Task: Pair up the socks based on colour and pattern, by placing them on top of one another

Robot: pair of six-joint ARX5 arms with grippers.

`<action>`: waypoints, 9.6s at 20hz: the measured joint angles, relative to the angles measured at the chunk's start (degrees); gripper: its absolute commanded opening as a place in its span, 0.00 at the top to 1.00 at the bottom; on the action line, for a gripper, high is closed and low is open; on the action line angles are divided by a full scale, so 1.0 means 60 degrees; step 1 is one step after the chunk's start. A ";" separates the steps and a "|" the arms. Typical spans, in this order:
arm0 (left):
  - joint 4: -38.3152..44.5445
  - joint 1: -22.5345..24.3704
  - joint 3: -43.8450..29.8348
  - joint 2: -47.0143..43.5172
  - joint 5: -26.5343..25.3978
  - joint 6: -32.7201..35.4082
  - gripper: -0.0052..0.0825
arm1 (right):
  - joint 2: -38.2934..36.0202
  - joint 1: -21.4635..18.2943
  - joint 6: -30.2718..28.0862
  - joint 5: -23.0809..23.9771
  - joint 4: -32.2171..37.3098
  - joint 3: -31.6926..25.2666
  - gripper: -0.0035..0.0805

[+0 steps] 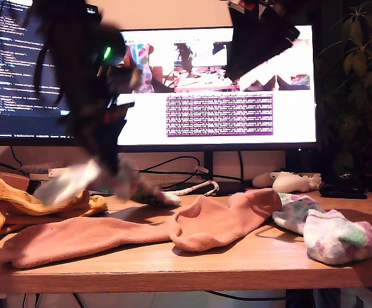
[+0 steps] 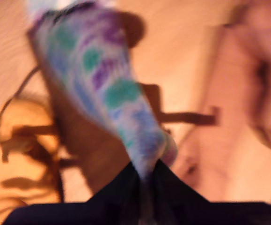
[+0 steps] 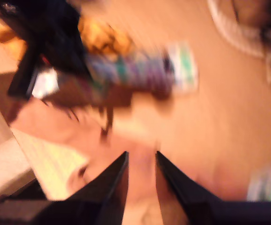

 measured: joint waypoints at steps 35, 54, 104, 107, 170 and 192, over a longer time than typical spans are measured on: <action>-0.3606 -0.0055 0.5136 -0.0004 0.4732 0.2532 0.96 | 0.1071 0.0565 -0.3140 0.0299 0.1647 0.0004 0.97; -0.3523 -0.1778 0.5136 0.1089 0.2102 0.0630 0.96 | 0.1067 -0.1242 -0.3435 0.2681 0.1104 0.0004 0.97; -0.1534 -0.3723 0.5136 0.2477 -0.0656 -0.3271 0.96 | 0.3016 -0.3512 -0.5308 0.0375 0.1606 0.0004 0.97; -0.1942 -0.3319 0.5136 0.1814 -0.1202 -0.3024 0.96 | 0.3009 -0.3486 -0.4907 0.0284 0.1545 0.0004 0.97; 0.3628 -0.1337 -0.3697 -0.4062 0.0226 -0.2594 0.96 | 0.2998 -0.2688 -0.4951 0.4521 0.1228 0.0055 0.45; 0.4098 -0.1337 -0.3697 -0.4062 0.0379 -0.2350 0.96 | -0.1916 -0.2503 0.4262 0.2084 -0.0546 -0.2830 0.63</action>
